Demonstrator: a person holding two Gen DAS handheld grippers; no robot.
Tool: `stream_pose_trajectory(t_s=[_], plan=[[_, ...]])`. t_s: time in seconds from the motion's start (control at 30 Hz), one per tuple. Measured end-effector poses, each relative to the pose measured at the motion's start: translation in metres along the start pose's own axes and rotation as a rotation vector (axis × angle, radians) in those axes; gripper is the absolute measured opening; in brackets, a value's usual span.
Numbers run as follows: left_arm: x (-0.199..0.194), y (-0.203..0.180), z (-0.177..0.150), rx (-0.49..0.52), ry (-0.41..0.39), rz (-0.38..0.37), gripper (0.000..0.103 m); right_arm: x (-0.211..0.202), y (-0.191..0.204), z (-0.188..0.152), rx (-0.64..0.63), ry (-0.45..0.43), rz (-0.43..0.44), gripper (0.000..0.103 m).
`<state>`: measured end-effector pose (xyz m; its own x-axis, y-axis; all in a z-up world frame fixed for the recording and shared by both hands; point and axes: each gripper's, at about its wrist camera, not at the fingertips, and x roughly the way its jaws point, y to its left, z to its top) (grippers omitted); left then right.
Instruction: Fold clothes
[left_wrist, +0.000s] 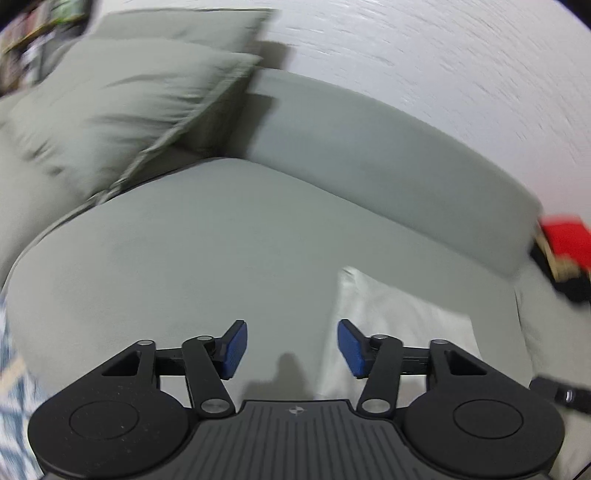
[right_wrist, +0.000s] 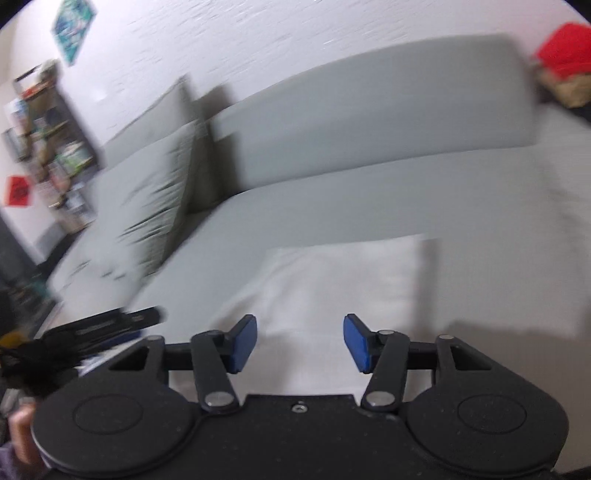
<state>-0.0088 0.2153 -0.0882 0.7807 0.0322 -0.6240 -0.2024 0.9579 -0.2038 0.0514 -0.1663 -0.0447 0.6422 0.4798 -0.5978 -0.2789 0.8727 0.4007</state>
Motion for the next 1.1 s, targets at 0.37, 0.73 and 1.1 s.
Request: stream_pose_trajectory(t_s=[0.37,0.73,1.1], plan=[[0.044,-0.058,-0.029,0.344,0.179,0.296,0.028,0.033,0.017,-0.07,-0.324,0.11,-0.111,0.018],[-0.013,-0.03,-0.013,0.188,-0.026,0.061,0.03,-0.032,-0.017,-0.064,-0.242,0.032,-0.05,0.021],[0.109,-0.073,0.027,0.316,0.125,-0.032,0.026,0.092,-0.093,0.0,0.182,0.066,0.143,0.02]])
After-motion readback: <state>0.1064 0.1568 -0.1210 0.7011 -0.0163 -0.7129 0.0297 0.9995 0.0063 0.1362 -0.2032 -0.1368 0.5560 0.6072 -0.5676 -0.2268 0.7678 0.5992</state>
